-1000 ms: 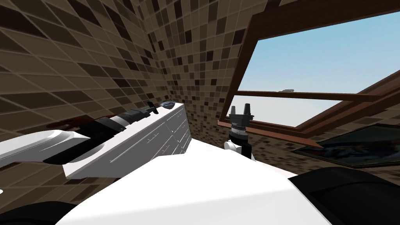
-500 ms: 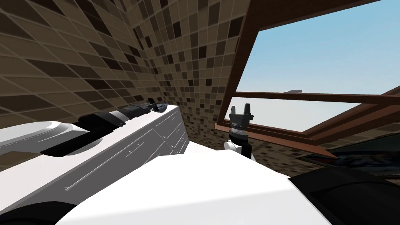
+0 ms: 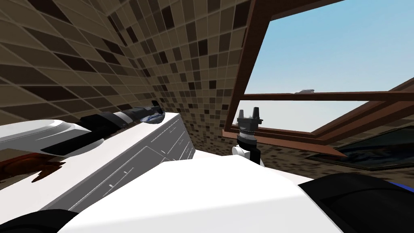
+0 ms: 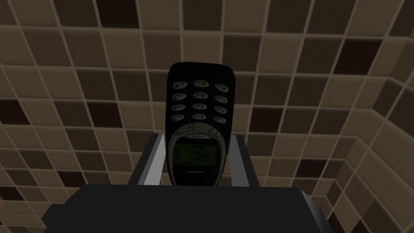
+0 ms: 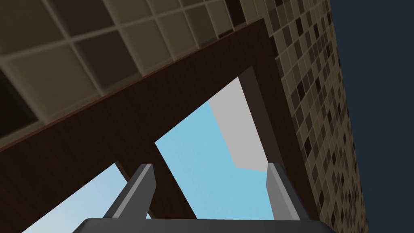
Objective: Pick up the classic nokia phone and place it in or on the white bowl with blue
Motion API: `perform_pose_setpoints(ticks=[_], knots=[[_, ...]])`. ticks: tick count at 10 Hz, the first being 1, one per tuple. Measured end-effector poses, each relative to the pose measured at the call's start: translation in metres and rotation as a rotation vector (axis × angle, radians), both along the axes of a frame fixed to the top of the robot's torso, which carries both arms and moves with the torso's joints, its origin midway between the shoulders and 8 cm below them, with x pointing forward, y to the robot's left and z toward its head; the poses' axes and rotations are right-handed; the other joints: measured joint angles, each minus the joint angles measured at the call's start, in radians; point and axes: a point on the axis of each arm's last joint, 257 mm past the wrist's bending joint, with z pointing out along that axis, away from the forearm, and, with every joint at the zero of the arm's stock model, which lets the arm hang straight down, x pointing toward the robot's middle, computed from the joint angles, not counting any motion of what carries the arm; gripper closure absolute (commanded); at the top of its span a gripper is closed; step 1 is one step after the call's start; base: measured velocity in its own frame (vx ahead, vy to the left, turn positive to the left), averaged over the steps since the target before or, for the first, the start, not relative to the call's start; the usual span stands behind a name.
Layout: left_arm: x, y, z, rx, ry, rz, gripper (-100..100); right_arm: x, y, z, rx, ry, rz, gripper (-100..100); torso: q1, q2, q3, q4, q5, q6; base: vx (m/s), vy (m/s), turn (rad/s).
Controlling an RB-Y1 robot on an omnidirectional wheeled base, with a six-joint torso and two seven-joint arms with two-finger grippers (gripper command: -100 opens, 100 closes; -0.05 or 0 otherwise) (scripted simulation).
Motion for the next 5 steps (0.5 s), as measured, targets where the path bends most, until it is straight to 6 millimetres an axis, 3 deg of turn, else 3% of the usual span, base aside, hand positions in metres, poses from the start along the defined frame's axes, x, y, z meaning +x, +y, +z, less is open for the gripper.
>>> perform_pose_setpoints(ticks=[2,3,4,5], knots=[[0.003,0.015,0.000,-0.039,0.022,0.036,100,0.000,0.000,0.000,0.000,0.000,0.000,0,0.005,0.009,0.005,0.002,0.002,-0.002,-0.043,0.197,-0.154],[0.006,0.023,0.000,-0.056,0.026,0.055,100,0.000,0.000,0.000,0.000,0.000,0.000,0,0.004,0.010,0.006,0.002,0.002,-0.003,-0.017,0.079,-0.034],[0.006,0.025,0.000,-0.059,0.027,0.059,-100,0.000,0.000,0.000,0.000,0.000,0.000,0,-0.002,0.010,0.006,0.003,0.001,-0.003,-0.001,0.017,0.005],[0.006,0.025,0.000,-0.059,0.027,0.059,-100,0.000,0.000,0.000,0.000,0.000,0.000,0,-0.007,0.010,0.006,0.003,-0.001,-0.003,-0.001,0.008,-0.001]])
